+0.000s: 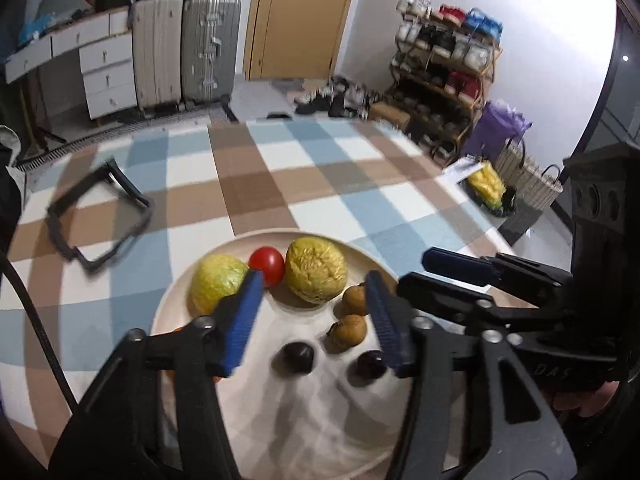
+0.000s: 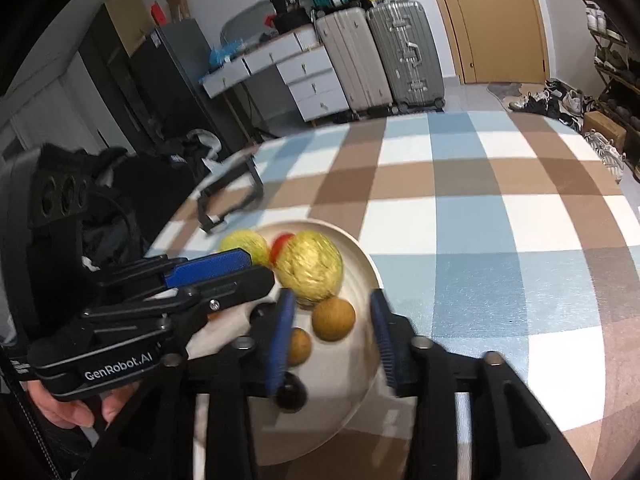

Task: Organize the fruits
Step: 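Carry the plum and kiwi onto the plate and open both grippers, then withdraw both grippers toward the last orange and red tomato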

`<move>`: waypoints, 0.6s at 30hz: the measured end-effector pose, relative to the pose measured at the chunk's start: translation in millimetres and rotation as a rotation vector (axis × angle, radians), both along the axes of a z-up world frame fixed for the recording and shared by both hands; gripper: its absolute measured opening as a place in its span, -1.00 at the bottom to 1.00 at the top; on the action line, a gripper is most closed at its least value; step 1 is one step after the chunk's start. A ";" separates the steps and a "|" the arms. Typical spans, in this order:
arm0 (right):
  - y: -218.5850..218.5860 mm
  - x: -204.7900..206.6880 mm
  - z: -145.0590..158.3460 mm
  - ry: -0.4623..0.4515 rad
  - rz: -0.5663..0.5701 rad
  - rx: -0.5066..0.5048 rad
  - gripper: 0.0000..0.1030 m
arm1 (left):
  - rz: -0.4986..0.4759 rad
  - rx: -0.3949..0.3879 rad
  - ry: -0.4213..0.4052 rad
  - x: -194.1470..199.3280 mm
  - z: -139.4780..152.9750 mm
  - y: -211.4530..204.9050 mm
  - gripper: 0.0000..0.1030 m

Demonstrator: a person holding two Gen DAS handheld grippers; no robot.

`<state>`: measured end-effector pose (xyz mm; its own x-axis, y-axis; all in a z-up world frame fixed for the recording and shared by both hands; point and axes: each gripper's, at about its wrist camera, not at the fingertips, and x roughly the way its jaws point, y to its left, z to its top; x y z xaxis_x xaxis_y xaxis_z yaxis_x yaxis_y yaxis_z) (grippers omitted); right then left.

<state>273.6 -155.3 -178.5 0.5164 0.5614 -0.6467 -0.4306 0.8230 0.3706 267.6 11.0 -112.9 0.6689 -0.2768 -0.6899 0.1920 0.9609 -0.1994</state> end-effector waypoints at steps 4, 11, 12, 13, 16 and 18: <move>-13.3 -25.2 25.9 -0.064 -0.035 0.008 0.01 | 0.016 0.008 -0.065 -27.8 23.0 1.0 0.28; -40.6 -84.6 63.1 -0.160 -0.106 0.032 0.47 | 0.046 0.020 -0.141 -90.8 49.1 5.0 0.63; -43.6 -93.1 66.5 -0.170 -0.111 0.036 0.51 | 0.050 0.019 -0.138 -98.3 50.0 5.5 0.66; -46.1 -102.3 69.8 -0.182 -0.117 0.038 0.58 | 0.053 0.017 -0.135 -105.9 50.2 6.1 0.66; -50.0 -128.6 76.4 -0.213 -0.127 0.036 0.70 | 0.052 0.024 -0.128 -129.2 49.7 5.6 0.70; -50.9 -144.7 78.5 -0.226 -0.127 0.032 0.71 | 0.062 0.032 -0.141 -145.4 48.3 5.2 0.96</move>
